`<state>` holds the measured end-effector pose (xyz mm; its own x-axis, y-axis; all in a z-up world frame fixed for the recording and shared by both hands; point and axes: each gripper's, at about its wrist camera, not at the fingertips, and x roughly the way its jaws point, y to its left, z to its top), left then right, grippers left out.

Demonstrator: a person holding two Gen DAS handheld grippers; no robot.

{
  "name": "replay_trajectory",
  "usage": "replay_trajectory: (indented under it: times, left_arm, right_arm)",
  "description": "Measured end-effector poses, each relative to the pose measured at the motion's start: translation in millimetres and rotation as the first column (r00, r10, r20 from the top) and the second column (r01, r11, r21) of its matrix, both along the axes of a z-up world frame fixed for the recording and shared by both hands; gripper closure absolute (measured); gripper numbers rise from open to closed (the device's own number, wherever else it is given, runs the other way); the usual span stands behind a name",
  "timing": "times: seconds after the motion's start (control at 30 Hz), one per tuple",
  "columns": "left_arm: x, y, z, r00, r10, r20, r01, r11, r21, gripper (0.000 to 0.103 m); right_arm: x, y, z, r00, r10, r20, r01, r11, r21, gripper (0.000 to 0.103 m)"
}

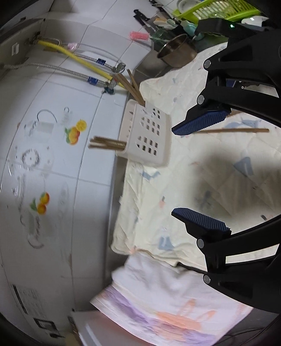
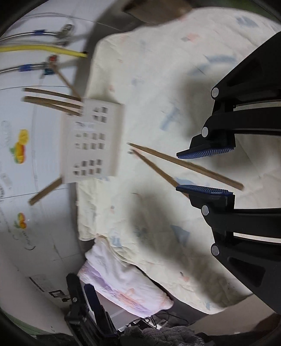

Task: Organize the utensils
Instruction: 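Move both open grippers back to the last chopsticks on the mat, then close the left gripper on a chopstick while the right gripper grasps the last one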

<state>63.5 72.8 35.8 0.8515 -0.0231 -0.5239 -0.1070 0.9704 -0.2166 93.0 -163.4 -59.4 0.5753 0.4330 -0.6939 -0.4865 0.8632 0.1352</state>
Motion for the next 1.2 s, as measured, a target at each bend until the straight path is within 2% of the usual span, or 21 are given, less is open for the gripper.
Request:
replay_trajectory:
  times: [0.07,0.17,0.53,0.9,1.2]
  left_arm:
    - [-7,3,-7,1.000,0.020,-0.009,-0.020,1.000,0.007,0.033]
    - [-17,7,-16,0.999,0.048,-0.018,-0.048,0.999,0.017,0.032]
    - [-35,18,-37,0.994,0.099,-0.052,-0.099,0.995,0.009,0.032]
    - [-38,14,-52,0.992,0.098,-0.081,-0.099,0.995,-0.012,0.032]
    - [-34,-8,-65,0.992,0.045,-0.118,-0.046,0.999,-0.002,0.032]
  right_arm:
    - [-4,3,-11,1.000,-0.015,-0.001,0.015,1.000,-0.024,0.079]
    - [-3,5,-23,0.998,-0.031,-0.046,0.031,1.000,0.002,0.079]
    - [6,13,-43,0.991,-0.087,-0.103,0.089,0.996,0.014,0.088]
    - [9,15,-55,0.983,-0.133,-0.126,0.134,0.991,0.001,0.093]
    - [8,10,-54,0.980,-0.159,-0.119,0.162,0.987,0.017,0.095]
